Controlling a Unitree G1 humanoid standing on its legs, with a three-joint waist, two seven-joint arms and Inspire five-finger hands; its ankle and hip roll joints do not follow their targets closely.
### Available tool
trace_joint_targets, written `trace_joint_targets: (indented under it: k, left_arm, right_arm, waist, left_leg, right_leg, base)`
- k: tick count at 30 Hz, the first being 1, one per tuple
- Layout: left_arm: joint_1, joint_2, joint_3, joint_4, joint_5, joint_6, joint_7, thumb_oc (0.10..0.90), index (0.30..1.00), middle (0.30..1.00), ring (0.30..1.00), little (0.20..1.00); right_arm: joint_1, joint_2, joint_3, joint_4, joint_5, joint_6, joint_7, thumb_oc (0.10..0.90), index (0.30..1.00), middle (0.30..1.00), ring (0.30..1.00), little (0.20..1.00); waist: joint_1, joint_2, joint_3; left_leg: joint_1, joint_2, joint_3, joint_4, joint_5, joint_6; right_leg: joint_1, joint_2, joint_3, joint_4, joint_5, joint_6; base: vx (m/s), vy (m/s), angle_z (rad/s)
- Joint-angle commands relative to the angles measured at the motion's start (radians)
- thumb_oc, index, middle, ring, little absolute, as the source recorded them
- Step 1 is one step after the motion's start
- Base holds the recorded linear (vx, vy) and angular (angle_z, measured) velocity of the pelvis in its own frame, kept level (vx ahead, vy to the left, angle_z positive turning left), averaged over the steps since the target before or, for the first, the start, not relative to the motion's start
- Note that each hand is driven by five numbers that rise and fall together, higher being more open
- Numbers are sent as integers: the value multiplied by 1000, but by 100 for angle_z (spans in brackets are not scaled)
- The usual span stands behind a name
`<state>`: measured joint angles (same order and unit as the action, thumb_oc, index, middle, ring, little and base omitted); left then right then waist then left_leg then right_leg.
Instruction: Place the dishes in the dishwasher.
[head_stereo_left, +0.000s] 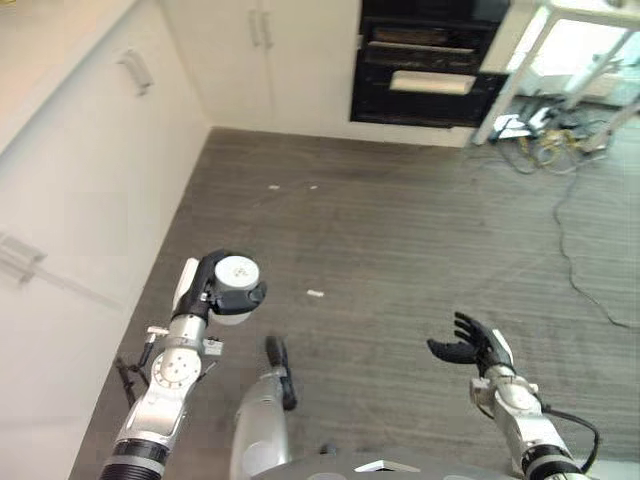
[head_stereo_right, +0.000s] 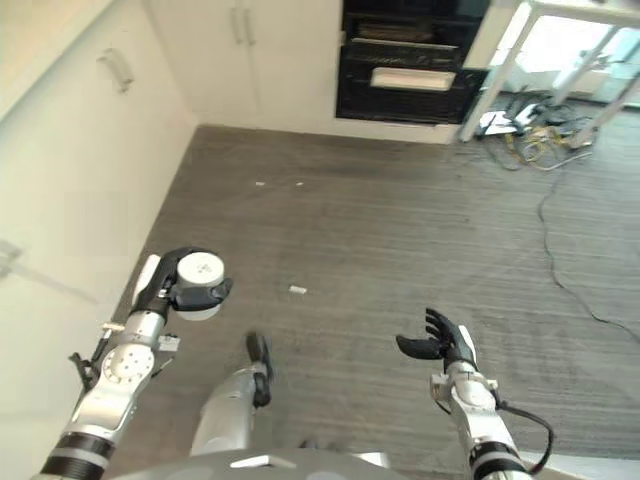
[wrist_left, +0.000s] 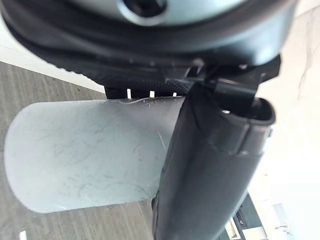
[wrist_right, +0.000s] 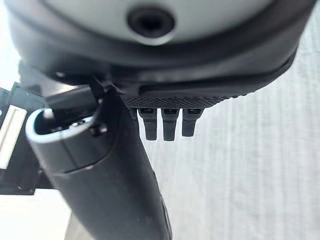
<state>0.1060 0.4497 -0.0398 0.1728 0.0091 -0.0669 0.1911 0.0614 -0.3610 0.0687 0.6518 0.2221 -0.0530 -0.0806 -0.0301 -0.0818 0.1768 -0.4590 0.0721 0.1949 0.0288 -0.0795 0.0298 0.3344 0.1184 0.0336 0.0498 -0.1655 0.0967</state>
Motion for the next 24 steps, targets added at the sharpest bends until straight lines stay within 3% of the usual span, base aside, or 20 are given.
trace_joint_targets:
  k: [1,3,4,5,6,7,9,10,12,14,15,16,17,18,19,20,21,22,23,24]
  left_arm:
    - [-145,-10,13,-134,-13,-95,45,400,300,300,300,300]
    - [-131,-10,12,-135,-8,-87,38,400,300,300,300,300]
    - [-135,-4,4,-129,1,-86,37,400,300,300,300,300]
    - [-135,-4,4,-129,1,-86,37,400,300,300,300,300]
    - [-138,-6,2,-129,-1,-83,40,400,300,300,300,300]
    - [-147,0,-5,-132,10,-71,33,400,300,300,300,300]
    - [-154,19,-3,-140,32,-62,32,400,300,300,300,300]
    - [-163,26,-10,-142,39,-56,30,400,300,300,300,300]
    - [-186,19,-18,-131,39,-59,32,400,300,300,300,300]
    - [-200,15,-40,-110,53,-70,30,400,300,300,300,300]
    - [-195,23,-55,-83,113,-32,43,400,300,300,300,300]
    - [-212,49,-54,-128,152,-38,38,400,300,300,300,300]
    - [-242,37,-79,-123,109,-62,44,400,300,300,300,300]
    - [-264,12,-90,-112,99,-68,48,400,300,300,300,300]
    - [-270,-3,-103,-127,51,-88,27,400,300,300,300,300]
    - [-284,-7,-111,-120,34,-93,33,400,300,300,300,300]
    - [-299,-21,-130,-91,9,-95,36,400,300,300,300,300]
    - [-312,-31,-143,-73,-11,-95,40,400,300,300,300,300]
    - [-324,-33,-151,-67,-21,-95,41,400,300,300,300,300]
    - [-324,-33,-151,-67,-21,-95,41,400,300,300,300,300]
  right_arm:
    - [28,-67,-31,-87,-45,-45,-3,800,900,900,900,900]
    - [46,-59,-41,-80,-57,-39,-1,800,900,900,900,900]
    - [63,-51,-50,-92,-58,-39,0,800,900,900,900,900]
    - [63,-51,-50,-92,-58,-39,0,800,900,900,900,900]
    - [80,-41,-56,-93,-61,-34,8,800,900,900,900,900]
    - [93,-23,-50,-91,-70,-27,10,800,900,900,900,900]
    - [81,-14,-40,-70,-83,-24,4,800,900,900,900,900]
    - [69,-7,-36,-60,-86,-23,-1,800,900,900,900,900]
    - [66,1,-31,-48,-66,-25,6,800,900,900,900,900]
    - [78,-1,-38,-32,-40,-38,14,800,900,900,900,900]
    - [78,-25,-37,18,-79,-31,-13,800,900,900,900,900]
    - [78,-42,-73,16,-98,-30,-57,800,900,900,900,900]
    - [78,-39,-71,6,-71,-38,-38,800,900,900,900,900]
    - [78,-53,-54,7,-59,-36,-10,800,900,900,900,900]
    - [93,-38,-65,-26,-33,-31,-7,800,900,900,900,900]
    - [99,-38,-62,-14,-18,-29,-13,800,900,900,900,900]
    - [110,-40,-56,9,-2,-31,-17,800,900,900,900,900]
    - [113,-38,-60,29,7,-27,-28,800,900,900,900,900]
    - [109,-34,-64,54,17,-26,-33,800,900,900,900,900]
    - [109,-34,-64,54,17,-26,-33,800,900,900,900,900]
  waist:
    - [-59,68,-23]
    - [-44,75,-44]
    - [-43,51,-59]
    - [-43,51,-59]
    - [-48,35,-62]
    - [-63,31,-55]
    - [-74,45,-39]
    - [-85,59,-26]
    - [-126,64,-12]
    - [-190,48,-2]
    - [-199,37,8]
    - [-193,29,15]
    - [-206,21,25]
    - [-215,20,27]
    - [-207,18,21]
    - [-209,5,11]
    - [-208,-12,11]
    - [-205,-20,5]
    - [-204,-15,6]
    - [-203,-16,7]
  left_leg:
    - [178,164,26,-59,221,-194]
    - [179,129,-4,14,244,-177]
    - [155,85,-21,79,228,-168]
    - [155,85,-21,79,228,-168]
    - [158,55,-23,117,192,-137]
    - [226,10,-14,141,115,-79]
    - [327,-27,-2,105,64,-32]
    - [377,-33,-6,78,54,-17]
    - [459,-67,-27,34,39,-15]
    - [552,-125,-76,-9,14,-26]
    - [576,-147,-88,-17,-4,-36]
    - [550,-160,-102,77,-18,-53]
    - [514,-162,-80,175,-25,-82]
    - [458,-160,-59,362,42,-140]
    - [368,-130,-54,543,100,-192]
    - [300,-102,-29,661,115,-218]
    - [254,-37,-26,736,112,-214]
    - [228,19,-1,732,105,-183]
    - [266,97,4,621,94,-162]
    - [268,96,5,620,94,-162]
  right_leg:
    - [-131,-241,-2,43,-31,21]
    - [-97,-279,19,93,-7,38]
    - [-101,-321,25,146,92,58]
    - [-101,-321,25,146,92,58]
    - [-126,-352,49,232,217,59]
    - [-213,-380,86,476,389,34]
    - [-328,-370,96,649,448,31]
    - [-411,-352,77,707,403,25]
    - [-523,-261,46,634,263,8]
    - [-584,-118,8,344,207,29]
    - [-557,-109,-41,211,206,58]
    - [-489,-138,-66,143,147,48]
    - [-494,-142,-33,187,147,29]
    - [-524,-129,10,252,184,15]
    - [-488,-135,10,258,103,-30]
    - [-461,-136,25,229,90,-51]
    - [-420,-135,60,210,67,-66]
    - [-398,-151,53,189,63,-67]
    - [-380,-165,47,185,54,-51]
    - [-379,-166,48,184,55,-51]
  base:
    - [924,251,-80]
    - [821,306,-16]
    - [502,212,44]
    - [528,226,12]
    - [750,356,-106]
    - [951,477,-132]
    - [781,433,-13]
    - [651,333,54]
    - [657,188,9]
    - [698,39,100]
    - [571,14,110]
    - [350,57,113]
    - [280,56,116]
    - [300,38,90]
    - [353,0,111]
    - [405,21,118]
    - [331,21,90]
    - [377,129,40]
    - [230,108,9]
    - [371,362,13]
